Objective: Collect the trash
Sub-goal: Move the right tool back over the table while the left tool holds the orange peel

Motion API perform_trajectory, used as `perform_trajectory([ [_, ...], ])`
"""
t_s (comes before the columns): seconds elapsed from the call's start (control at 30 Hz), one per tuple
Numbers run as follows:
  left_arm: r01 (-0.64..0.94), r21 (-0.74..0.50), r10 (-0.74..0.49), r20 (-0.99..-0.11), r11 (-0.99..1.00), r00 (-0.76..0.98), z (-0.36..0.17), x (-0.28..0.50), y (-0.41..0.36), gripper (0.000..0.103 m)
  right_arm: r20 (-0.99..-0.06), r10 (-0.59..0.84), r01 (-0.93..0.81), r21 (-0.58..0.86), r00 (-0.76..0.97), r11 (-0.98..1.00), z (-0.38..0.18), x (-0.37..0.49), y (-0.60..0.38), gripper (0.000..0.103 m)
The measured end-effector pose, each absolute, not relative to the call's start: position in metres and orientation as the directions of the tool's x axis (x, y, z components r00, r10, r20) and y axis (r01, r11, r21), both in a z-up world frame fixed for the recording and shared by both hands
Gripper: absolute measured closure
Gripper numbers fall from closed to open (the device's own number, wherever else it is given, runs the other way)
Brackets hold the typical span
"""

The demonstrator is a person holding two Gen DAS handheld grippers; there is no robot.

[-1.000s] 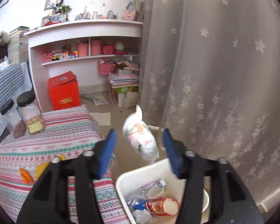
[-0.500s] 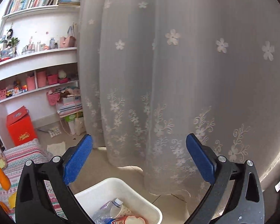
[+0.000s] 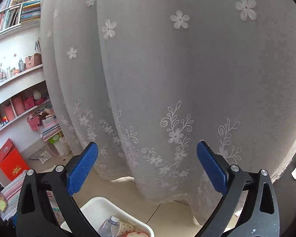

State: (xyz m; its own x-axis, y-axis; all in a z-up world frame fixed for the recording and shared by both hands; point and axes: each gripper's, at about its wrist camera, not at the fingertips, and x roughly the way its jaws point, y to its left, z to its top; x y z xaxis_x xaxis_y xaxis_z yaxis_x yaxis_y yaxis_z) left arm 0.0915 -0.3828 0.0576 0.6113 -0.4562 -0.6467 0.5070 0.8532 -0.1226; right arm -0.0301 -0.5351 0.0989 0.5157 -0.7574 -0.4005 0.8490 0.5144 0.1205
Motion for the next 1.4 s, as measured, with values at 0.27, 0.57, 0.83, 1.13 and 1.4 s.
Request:
perform_trajectory([
  [0.27, 0.401, -0.04, -0.323, -0.669, 0.915, 0.669, 0.05, 0.109, -0.359, 0.013, -0.429, -0.727, 0.828, 0.102, 0.536, 0.551, 0.094, -0.014, -0.523, 0.007],
  [0.57, 0.039, 0.055, 0.017, -0.767, 0.998, 0.642, 0.001, 0.18, -0.234, 0.012, -0.482, -0.61, 0.709, 0.032, 0.628, 0.705, 0.084, 0.039, -0.469, 0.007],
  [0.83, -0.293, 0.038, 0.183, -0.854, 0.955, 0.487, -0.049, 0.222, -0.105, 0.012, -0.508, -0.545, 0.612, -0.045, 0.666, 0.79, 0.075, 0.076, -0.42, 0.007],
  [1.13, -0.468, -0.043, 0.149, -0.919, 0.883, 0.365, -0.093, 0.238, -0.041, 0.038, -0.541, -0.511, 0.552, -0.101, 0.668, 0.828, 0.065, 0.102, -0.388, 0.007],
  [1.4, -0.423, -0.049, 0.115, -0.928, 0.905, 0.354, -0.104, 0.244, -0.037, 0.075, -0.584, -0.468, 0.483, -0.144, 0.663, 0.864, 0.049, 0.129, -0.357, 0.007],
])
